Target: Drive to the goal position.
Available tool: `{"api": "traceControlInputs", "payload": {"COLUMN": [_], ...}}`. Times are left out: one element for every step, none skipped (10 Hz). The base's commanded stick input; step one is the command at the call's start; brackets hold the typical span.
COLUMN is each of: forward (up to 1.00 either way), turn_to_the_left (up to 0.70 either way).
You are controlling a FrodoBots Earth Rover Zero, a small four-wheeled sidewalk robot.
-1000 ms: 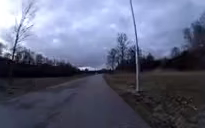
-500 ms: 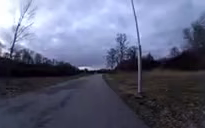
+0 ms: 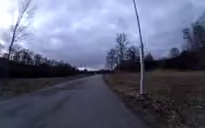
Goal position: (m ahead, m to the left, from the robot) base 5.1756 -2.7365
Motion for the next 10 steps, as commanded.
{"api": "traceControlInputs", "payload": {"forward": [0.50,0.50,0.50,0.50,0.50,0.50,0.50,0.50,0.50,0.50], "turn_to_the_left": [0.00,0.00,0.00,0.00,0.00,0.31,0.50,0.17,0.15,0.37]}}
